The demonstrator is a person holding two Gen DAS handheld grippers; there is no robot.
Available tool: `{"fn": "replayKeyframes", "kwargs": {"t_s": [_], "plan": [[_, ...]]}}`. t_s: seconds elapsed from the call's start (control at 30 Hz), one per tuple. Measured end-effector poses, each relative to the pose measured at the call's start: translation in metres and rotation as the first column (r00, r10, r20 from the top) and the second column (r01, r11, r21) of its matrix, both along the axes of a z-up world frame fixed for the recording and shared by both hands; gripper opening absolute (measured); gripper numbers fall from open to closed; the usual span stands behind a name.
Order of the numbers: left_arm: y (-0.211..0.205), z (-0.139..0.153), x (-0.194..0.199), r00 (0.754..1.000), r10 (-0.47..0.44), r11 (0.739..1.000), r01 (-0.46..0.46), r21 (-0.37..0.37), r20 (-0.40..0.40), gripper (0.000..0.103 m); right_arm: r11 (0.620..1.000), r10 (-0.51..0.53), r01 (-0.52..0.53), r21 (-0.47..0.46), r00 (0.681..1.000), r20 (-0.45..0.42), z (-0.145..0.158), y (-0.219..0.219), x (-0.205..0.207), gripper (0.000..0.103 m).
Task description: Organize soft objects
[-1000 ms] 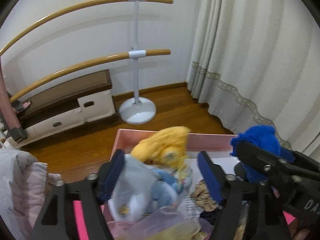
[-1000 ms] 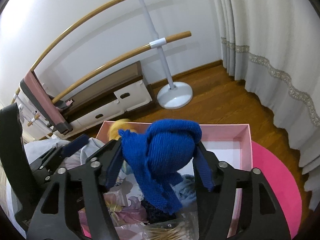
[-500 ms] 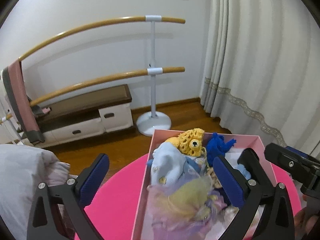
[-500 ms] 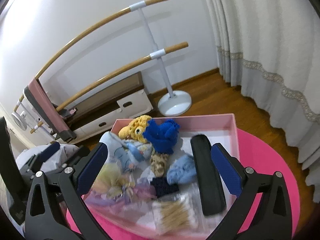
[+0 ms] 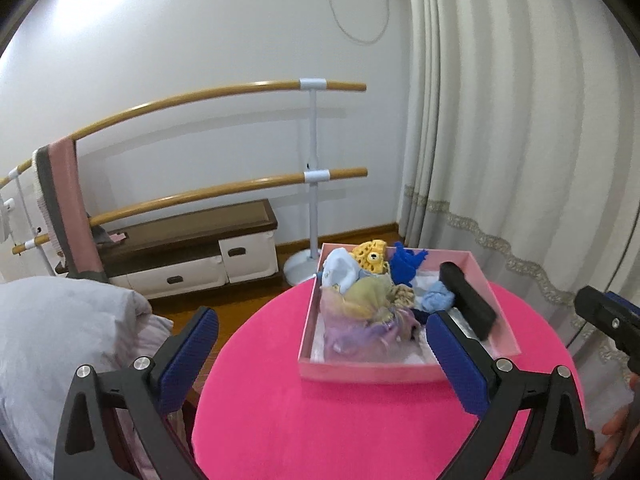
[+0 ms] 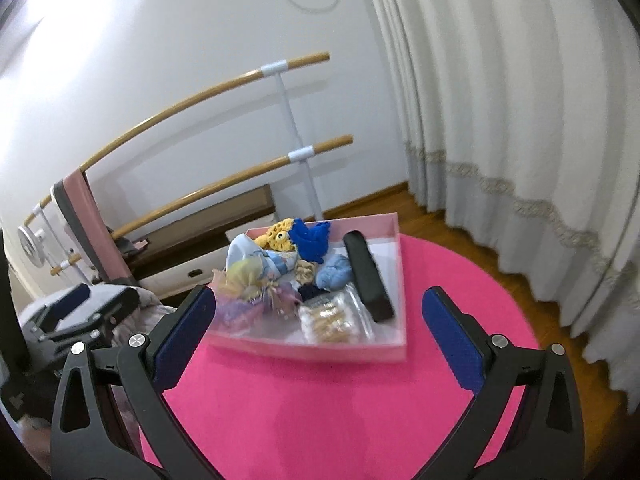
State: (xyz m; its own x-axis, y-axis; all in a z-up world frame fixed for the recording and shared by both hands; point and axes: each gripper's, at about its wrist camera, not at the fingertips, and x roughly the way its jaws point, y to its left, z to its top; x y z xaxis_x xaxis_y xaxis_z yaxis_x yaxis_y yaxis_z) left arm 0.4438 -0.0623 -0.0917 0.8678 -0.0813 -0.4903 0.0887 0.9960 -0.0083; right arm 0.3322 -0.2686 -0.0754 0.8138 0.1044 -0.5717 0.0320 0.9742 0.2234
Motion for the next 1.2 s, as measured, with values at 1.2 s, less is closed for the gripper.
{"fn": "replayKeyframes", "kwargs": {"t_s": [1.2], "plan": [[0.024,0.032,-0.318,0.993,0.045,0.999,-0.044,-0.004,0.113,0.103,0.989,-0.004,0.025,-0.142,0.989,0.147,0.045,0.054,-0.205,0.103]]}}
